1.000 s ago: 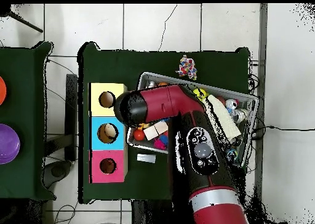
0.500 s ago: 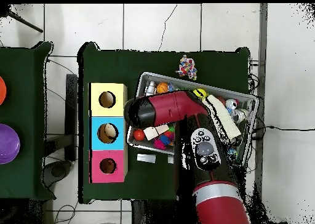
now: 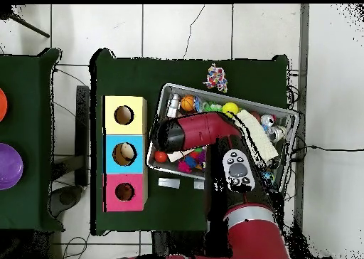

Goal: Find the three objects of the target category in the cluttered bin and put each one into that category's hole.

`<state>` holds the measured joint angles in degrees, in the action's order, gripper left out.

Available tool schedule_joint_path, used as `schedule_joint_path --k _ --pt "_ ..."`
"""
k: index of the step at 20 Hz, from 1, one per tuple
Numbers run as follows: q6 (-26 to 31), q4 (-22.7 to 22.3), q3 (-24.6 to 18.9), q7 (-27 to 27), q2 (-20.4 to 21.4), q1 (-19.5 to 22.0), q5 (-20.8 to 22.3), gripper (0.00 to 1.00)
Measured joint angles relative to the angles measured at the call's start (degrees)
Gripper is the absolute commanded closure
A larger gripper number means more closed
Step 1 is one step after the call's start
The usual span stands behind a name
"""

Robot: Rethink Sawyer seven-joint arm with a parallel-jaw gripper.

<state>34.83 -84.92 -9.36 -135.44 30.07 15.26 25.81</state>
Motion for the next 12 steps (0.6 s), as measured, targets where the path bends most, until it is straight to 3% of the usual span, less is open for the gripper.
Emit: schedule_joint_path --k 12 --pt "-0.01 -1.4 3.07 0.0 -1.34 -1.37 -0.01 0.0"
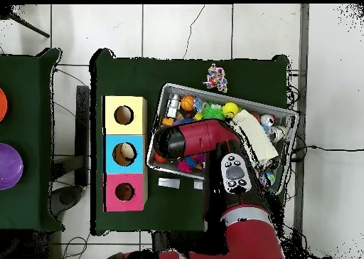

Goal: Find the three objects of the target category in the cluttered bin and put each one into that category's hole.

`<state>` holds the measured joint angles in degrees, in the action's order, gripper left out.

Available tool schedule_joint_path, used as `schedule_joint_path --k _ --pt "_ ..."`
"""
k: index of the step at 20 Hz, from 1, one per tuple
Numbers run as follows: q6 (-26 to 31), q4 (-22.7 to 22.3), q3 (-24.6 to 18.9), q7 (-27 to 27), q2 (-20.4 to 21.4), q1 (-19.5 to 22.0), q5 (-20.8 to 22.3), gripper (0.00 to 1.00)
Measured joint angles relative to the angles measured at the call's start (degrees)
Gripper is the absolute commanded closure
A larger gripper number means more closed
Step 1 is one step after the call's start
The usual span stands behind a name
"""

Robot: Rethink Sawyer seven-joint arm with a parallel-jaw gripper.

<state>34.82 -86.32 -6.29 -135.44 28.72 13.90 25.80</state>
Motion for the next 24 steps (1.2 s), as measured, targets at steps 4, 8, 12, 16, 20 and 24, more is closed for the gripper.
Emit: schedule_joint_path --k 4,8,12,16,20,24 --pt "-0.41 -0.21 0.62 0.0 -0.67 -0.3 -0.01 0.0" --pt "-1.46 -0.56 0.85 0.0 -1.69 -0.41 -0.01 0.0" --pt "-2.95 -0.74 1.46 0.0 -2.28 -0.75 -0.04 0.0" --pt "-3.59 -0.75 2.17 0.0 -2.38 -1.42 -0.06 0.0" --pt "-4.26 -0.79 2.96 0.0 -2.45 -2.13 -0.07 0.0" --pt "-4.83 -0.89 3.42 0.0 -2.46 -2.56 -0.06 0.0"
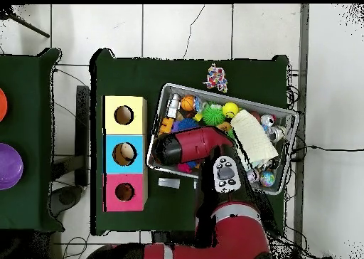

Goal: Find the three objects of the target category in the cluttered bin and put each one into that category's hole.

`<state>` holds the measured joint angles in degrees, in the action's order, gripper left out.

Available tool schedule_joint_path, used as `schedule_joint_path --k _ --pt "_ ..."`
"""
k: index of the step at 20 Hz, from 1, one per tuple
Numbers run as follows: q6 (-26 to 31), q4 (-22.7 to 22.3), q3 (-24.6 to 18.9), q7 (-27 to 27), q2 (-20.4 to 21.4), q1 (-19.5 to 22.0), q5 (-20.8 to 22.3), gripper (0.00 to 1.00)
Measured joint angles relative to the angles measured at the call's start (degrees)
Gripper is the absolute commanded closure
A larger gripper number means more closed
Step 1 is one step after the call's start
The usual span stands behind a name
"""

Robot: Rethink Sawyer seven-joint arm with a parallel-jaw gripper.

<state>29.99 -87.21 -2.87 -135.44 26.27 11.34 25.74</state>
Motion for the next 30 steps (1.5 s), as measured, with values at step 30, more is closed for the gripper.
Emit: schedule_joint_path --k 30 --pt "-0.34 -12.0 -1.8 -0.01 6.37 4.17 -1.91 0.0"
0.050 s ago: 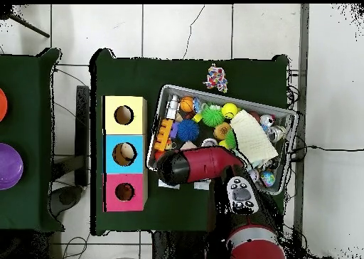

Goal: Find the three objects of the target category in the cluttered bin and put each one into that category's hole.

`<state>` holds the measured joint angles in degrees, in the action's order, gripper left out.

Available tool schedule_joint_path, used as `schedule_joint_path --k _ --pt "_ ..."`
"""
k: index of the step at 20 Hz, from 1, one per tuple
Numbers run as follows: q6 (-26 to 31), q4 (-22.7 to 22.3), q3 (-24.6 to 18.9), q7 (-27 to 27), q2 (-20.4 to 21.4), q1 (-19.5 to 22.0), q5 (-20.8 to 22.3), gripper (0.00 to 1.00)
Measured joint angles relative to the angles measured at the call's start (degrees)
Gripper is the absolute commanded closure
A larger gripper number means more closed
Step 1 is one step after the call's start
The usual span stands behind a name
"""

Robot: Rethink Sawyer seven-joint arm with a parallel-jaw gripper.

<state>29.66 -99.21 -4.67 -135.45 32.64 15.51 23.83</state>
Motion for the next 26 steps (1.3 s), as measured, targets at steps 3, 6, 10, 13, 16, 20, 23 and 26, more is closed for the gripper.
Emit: schedule_joint_path --k 3,6,10,13,16,20,23,26 --pt "0.68 -1.21 -0.45 0.0 0.58 0.27 -0.19 0.0" --pt "1.67 -2.84 -1.28 0.0 0.62 0.66 -0.21 0.0" --pt "1.7 -2.99 -1.75 0.01 0.59 1.2 -0.23 0.0" --pt "1.73 -3.02 -2.22 0.01 0.52 1.7 -0.21 0.0" --pt "1.72 -3.01 -2.36 0.01 0.47 1.84 -0.22 0.0" --pt "1.71 -2.95 -2.36 0.01 0.38 1.84 -0.22 0.0" --pt "1.7 -2.7 -2.37 0.01 0.09 1.84 -0.23 0.0" --pt "1.69 -2.5 -2.37 0.01 -0.18 1.84 -0.31 0.0"
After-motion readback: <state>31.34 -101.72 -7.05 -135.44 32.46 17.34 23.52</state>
